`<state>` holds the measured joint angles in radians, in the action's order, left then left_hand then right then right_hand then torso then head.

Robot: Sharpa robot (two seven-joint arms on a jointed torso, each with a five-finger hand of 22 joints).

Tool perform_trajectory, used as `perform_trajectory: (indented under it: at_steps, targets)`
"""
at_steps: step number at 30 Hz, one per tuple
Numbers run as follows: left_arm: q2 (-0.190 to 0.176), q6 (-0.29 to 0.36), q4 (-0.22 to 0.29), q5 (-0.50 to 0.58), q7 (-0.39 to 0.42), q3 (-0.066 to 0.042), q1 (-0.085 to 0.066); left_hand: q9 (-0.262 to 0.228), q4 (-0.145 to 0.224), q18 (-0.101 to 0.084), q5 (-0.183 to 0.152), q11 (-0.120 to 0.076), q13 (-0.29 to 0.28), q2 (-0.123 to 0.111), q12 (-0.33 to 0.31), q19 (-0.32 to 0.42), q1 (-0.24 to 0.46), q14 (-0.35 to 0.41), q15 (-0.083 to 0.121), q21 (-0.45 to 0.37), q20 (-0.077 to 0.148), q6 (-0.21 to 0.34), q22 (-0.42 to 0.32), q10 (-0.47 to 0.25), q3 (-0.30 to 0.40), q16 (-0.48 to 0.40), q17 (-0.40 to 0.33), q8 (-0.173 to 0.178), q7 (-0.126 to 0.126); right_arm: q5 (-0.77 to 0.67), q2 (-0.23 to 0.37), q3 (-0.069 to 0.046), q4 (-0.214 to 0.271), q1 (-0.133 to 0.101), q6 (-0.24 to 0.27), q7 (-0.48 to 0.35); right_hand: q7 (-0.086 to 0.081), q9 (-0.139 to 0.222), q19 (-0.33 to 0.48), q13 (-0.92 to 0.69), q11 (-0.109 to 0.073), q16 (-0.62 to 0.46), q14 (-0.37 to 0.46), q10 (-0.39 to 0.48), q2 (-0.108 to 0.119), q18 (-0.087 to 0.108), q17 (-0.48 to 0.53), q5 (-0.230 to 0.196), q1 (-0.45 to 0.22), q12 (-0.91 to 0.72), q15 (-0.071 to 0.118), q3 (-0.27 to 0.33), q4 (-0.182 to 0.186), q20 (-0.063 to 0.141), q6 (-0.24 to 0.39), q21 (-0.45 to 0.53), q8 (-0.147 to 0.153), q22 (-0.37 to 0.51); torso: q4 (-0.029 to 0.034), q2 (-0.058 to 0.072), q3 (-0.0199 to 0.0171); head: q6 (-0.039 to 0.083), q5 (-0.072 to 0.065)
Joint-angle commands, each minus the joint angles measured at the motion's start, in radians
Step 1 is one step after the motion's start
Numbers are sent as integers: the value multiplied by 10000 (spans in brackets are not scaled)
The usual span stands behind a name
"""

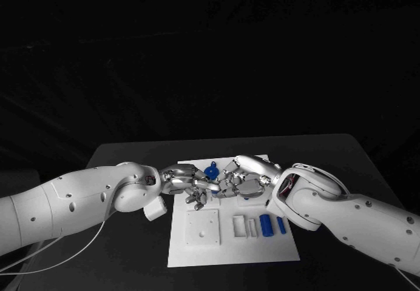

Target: Assemble the parts on the task board

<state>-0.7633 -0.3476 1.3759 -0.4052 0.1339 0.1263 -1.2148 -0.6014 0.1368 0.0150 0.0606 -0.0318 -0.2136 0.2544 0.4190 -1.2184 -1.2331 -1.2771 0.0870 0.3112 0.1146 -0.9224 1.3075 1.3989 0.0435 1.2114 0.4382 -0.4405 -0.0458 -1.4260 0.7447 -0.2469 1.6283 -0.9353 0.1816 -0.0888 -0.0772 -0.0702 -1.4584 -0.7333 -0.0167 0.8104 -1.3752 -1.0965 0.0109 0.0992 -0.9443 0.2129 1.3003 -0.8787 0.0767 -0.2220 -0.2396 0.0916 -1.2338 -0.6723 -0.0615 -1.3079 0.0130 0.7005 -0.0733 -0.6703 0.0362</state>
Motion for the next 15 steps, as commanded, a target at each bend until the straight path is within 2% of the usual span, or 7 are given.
perform_trajectory:
  at_steps: [1, 4, 7, 9, 12, 15]
  targets:
    - [25, -19, 34, 304, 129, -25, -21, 176, 171, -20, 39, 0, 1, 142, 53, -14, -94, 58, 10, -34, -73, -26, 180, -66, 119, 61, -17, 138, 67, 62, 8, 18, -27, 25, 179, 15, 226, -154, -29, -33, -96, 21, -51, -55, -108, -201, -11, -41, -98, 26, 61, 46, 136, 87, -425, -97, -34, -809, 9, 0, -9, -11, -8]
    - [27, 88, 22, 309, 76, -25, -21, 334, -3, -22, -30, 15, 2, 17, 52, -12, 76, 63, 2, -49, -79, 11, 171, -87, -64, 46, -33, 273, 55, 197, 12, 18, -25, 26, 272, 45, 265, -188, -55, -72, -118, 5, -88, -108, -103, -225, -15, -12, -85, 39, 79, 121, 235, 108, -507, -193, -30, -825, 8, -2, -7, -9, 0]
    - [31, 169, 12, 330, 18, -24, -21, 614, -289, -24, -69, 22, -8, -240, 65, -20, 322, 60, -2, -71, -86, -77, 159, -101, -389, 33, -48, 458, 44, 266, 19, 18, -26, 26, 343, 110, 286, -220, -64, -108, -135, -16, -117, -152, -104, -238, -23, 8, -54, 76, 93, 176, 293, 126, -565, -217, -26, -827, 8, -5, -10, -7, 6]
    - [31, 198, 8, 349, -14, -24, -22, 745, -497, -27, -79, 34, -15, -525, 75, -24, 563, 57, -9, -90, -87, -136, 151, -106, -672, 27, -56, 527, 13, 290, 24, 18, -28, 27, 373, 160, 298, -230, -66, -129, -138, -26, -127, -170, -100, -243, -29, 15, -54, 92, 97, 203, 321, 132, -575, -226, -28, -827, 3, -2, -11, -10, 5]
    - [30, 216, 1, 392, -45, -23, -22, 1014, -742, -29, -71, 37, -27, -747, 88, -44, 700, 53, -13, -139, -92, -254, 139, -125, -897, 7, -76, 636, -1, 314, 29, 18, -34, 27, 403, 239, 308, -238, -67, -163, -143, -42, -136, -181, -86, -247, -37, 44, -47, 112, 99, 243, 351, 135, -580, -217, -26, -824, -3, 0, -9, -10, 4]
    - [30, 214, -5, 419, -52, -22, -22, 1217, -859, -30, -73, 40, -27, -787, 88, -69, 651, 55, -14, -196, -95, -311, 145, -126, -910, 7, -86, 648, -5, 323, 31, 19, -37, 27, 405, 294, 314, -244, -71, -210, -146, -69, -145, -198, -77, -251, -49, 65, -28, 151, 105, 291, 384, 143, -591, -215, -25, -822, -6, -1, -10, -11, -2]
